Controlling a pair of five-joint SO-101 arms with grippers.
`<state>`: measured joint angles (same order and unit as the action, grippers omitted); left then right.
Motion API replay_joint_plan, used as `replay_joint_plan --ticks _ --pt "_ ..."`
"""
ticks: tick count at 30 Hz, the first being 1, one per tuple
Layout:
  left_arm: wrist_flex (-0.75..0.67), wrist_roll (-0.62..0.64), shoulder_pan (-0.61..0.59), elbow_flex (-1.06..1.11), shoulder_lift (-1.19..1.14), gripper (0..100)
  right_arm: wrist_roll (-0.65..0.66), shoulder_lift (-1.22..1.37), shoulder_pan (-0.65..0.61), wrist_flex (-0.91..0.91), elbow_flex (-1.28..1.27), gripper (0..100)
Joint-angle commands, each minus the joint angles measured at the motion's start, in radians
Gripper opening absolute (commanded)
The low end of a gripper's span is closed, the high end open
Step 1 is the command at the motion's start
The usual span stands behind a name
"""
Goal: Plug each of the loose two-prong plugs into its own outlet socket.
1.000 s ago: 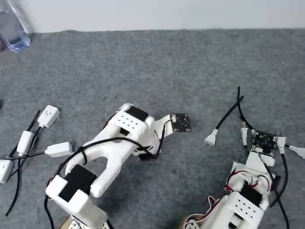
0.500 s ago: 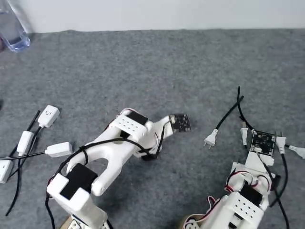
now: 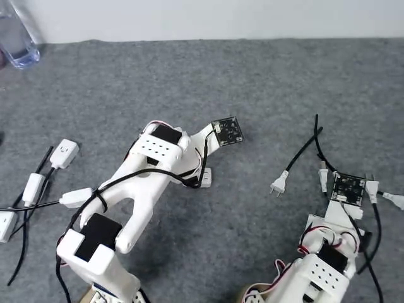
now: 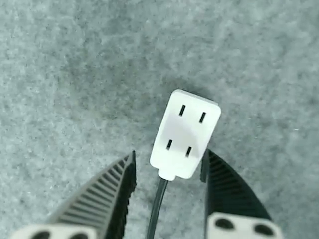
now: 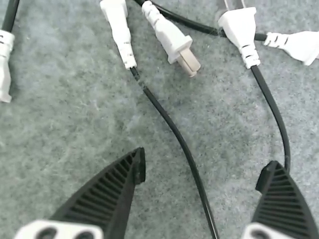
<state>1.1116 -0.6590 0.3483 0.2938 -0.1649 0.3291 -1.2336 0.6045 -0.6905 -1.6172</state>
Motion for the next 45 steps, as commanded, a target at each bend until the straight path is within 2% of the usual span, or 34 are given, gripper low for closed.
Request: replay_joint_plan --ticks 1,4,8,12,18,24,29,36,39,45 --pt "0.003 0.008 0.0 -0.033 0.021 20 0.009 -0.01 -0.007 0.019 0.005 34.3" --pt "0.041 0.035 0.02 -0.022 0.032 20 0.009 -0.01 -0.007 0.019 0.005 34.3" --pt "0.189 0.064 0.078 -0.085 0.078 20 0.009 -0.01 -0.007 0.019 0.005 34.3" --pt "0.161 0.064 0.055 -0.124 0.114 20 0.009 -0.01 -0.007 0.019 0.005 34.3" --pt "0.127 0.061 0.041 -0.085 0.029 21 0.009 -0.01 -0.007 0.018 0.005 34.3" --pt "0.129 -0.092 0.044 -0.107 -0.095 21 0.011 -0.01 -0.007 0.019 0.005 34.3" --pt "0.129 -0.14 0.015 -0.2 -0.196 21 0.011 -0.01 -0.007 0.019 0.005 34.3" --pt "0.13 -0.141 0.021 -0.283 -0.301 21 0.011 -0.01 -0.007 0.019 0.005 34.3" --pt "0.143 -0.14 0.023 -0.294 -0.31 21 0.011 -0.01 -0.007 0.019 0.005 34.3" --pt "0.261 -0.14 0.074 -0.3 -0.292 20 0.011 -0.01 -0.007 0.019 0.005 34.3"
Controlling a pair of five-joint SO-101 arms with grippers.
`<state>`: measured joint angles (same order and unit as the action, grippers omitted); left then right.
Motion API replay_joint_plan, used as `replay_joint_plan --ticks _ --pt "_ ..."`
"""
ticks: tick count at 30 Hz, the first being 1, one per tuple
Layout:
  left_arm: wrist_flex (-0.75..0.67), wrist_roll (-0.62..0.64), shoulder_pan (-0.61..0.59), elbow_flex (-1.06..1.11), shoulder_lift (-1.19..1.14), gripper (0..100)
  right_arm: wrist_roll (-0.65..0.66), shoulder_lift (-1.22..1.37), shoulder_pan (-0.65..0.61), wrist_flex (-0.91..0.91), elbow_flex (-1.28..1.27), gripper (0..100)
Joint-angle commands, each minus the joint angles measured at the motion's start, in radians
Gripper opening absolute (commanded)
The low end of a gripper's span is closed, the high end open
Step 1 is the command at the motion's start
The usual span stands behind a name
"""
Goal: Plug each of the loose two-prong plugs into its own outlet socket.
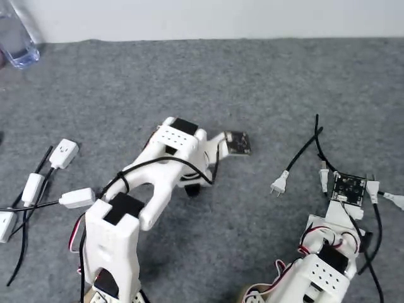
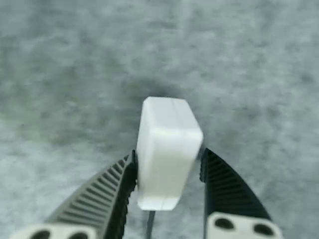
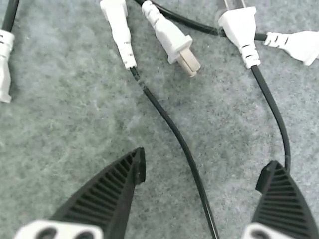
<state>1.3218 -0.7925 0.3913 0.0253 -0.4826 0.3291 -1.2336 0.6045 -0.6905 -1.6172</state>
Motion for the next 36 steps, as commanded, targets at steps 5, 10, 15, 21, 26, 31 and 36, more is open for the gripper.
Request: replay_joint_plan --ticks 5,10,15,21,26,31,36 --pt "0.101 -0.002 0.049 -0.028 0.13 20 0.011 -0.01 -0.007 0.019 0.005 34.3" --pt "0.167 0.006 0.043 -0.019 0.222 20 0.011 -0.01 -0.007 0.019 0.005 34.3" --pt "0.169 0.038 0.043 0.039 0.259 20 0.011 -0.01 -0.007 0.021 0.005 34.3" --pt "0.091 0.04 0.041 0.074 0.262 20 0.011 -0.01 -0.007 0.021 0.005 34.3" --pt "0.074 0.037 0.048 0.042 0.259 20 0.011 -0.01 -0.007 0.021 0.005 34.3" --pt "0.038 0.035 0.044 0.047 0.252 20 0.011 -0.01 -0.007 0.021 0.005 34.3" --pt "-0.008 0.035 0.051 0.099 0.252 20 0.011 -0.01 -0.007 0.021 0.005 34.3"
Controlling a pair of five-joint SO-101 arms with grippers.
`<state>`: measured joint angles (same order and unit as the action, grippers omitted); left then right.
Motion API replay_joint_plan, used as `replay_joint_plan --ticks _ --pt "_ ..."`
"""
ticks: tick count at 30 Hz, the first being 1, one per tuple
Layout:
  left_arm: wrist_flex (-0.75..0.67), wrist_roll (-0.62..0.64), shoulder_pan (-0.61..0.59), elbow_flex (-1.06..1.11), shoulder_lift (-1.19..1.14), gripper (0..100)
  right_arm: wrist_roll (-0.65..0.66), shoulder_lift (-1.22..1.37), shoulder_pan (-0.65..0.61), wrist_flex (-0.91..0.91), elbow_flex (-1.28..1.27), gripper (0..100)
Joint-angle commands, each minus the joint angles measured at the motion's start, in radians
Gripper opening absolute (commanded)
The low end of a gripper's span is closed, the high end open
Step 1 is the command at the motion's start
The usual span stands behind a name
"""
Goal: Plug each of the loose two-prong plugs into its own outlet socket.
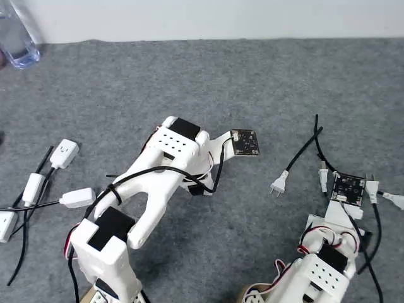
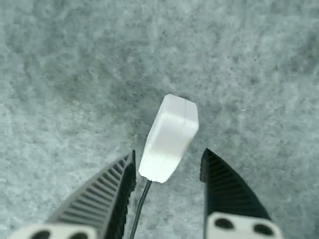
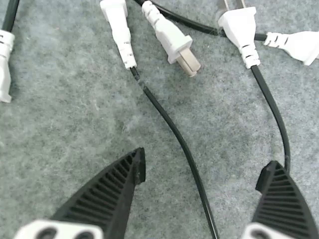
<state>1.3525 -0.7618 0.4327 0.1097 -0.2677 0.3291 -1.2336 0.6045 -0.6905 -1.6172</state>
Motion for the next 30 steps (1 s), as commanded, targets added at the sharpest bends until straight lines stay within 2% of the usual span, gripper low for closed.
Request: replay_joint_plan --ticks 1,11,22,30 --pt "-0.051 0.005 0.012 0.033 0.037 20 0.011 -0.01 -0.007 0.021 0.005 34.3" --pt "-0.068 -0.032 0.041 0.117 0.046 20 0.011 -0.01 -0.008 0.022 0.005 34.3" --pt "0.055 -0.031 0.044 0.116 0.049 20 0.011 -0.01 -0.03 0.022 0.005 34.3" --pt "-0.002 -0.035 0.04 0.113 0.048 20 0.011 -0.01 -0.03 0.022 0.005 34.3"
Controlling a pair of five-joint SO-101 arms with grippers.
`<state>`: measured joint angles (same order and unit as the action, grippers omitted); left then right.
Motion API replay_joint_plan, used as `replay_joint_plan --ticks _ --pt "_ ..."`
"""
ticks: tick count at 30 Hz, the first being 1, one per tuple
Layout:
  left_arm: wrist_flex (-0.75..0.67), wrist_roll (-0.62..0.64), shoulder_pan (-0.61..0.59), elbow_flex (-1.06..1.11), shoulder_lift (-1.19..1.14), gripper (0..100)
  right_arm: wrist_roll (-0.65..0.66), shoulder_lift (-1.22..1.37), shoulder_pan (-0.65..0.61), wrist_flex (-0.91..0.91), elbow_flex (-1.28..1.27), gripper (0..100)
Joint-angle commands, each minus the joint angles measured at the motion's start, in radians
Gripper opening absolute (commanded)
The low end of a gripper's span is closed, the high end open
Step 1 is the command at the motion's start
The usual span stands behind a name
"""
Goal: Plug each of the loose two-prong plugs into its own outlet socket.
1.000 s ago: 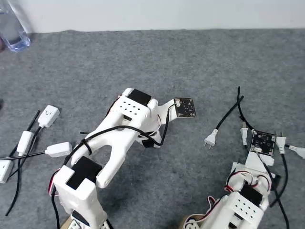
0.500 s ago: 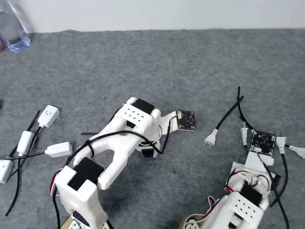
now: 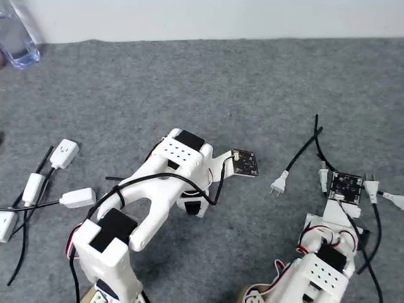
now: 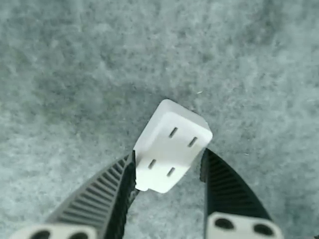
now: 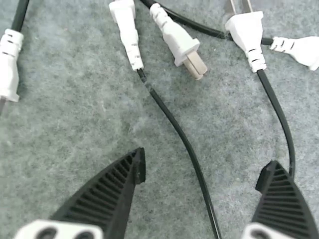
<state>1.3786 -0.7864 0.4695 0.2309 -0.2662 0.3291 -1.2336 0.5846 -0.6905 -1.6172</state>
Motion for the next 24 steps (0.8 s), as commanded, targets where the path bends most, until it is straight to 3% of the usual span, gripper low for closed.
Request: replay_joint_plan --ticks 1,6,15,24 --pt "-0.034 -0.012 0.003 -0.007 0.044 20 0.011 -0.01 -0.01 0.022 0.005 34.3" --pt "-0.055 -0.015 -0.006 -0.002 0.035 20 0.011 -0.01 -0.01 0.022 0.005 34.3" --pt "-0.068 -0.147 -0.011 0.133 0.035 20 0.012 -0.01 -0.01 0.022 0.005 34.3" --pt "-0.126 -0.15 -0.025 0.148 0.034 20 0.012 -0.01 -0.01 0.021 0.005 34.3"
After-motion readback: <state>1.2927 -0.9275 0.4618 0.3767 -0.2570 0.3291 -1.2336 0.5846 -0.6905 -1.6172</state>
